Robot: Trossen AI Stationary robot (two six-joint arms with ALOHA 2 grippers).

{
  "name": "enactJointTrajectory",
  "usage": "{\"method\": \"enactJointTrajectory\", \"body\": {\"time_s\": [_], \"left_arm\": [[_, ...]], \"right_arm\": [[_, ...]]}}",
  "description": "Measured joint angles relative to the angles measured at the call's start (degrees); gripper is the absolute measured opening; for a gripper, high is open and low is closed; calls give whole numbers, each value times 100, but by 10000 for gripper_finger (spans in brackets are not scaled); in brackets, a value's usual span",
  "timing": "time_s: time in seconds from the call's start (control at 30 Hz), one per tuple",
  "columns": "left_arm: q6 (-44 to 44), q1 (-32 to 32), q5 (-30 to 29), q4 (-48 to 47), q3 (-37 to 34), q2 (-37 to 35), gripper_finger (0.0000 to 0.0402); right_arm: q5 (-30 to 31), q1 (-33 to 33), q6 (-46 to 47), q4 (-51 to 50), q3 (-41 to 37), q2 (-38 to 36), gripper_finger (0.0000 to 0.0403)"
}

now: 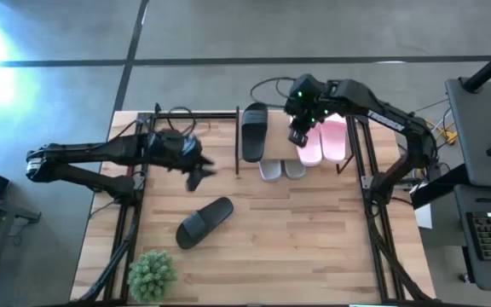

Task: Pick and place slides into the shelf
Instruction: Put the black slide on the shelf

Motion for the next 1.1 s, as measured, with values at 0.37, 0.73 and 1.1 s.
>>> {"method": "enactJointTrajectory", "body": {"time_s": [0.37, 0.73, 1.1], "left_arm": [[-2351, -460, 579, -2214, -87, 8, 166], [-4320, -1457, 151, -2562, -372, -189, 166], [-4713, -1993, -5, -2607, -1414, 516, 166]], "right_arm": [[97, 992, 637, -144, -18, -183, 8], [-550, 2164, 1517, -145, -79, -123, 8], [-37, 2874, 1850, -147, -79, -144, 8]]}}
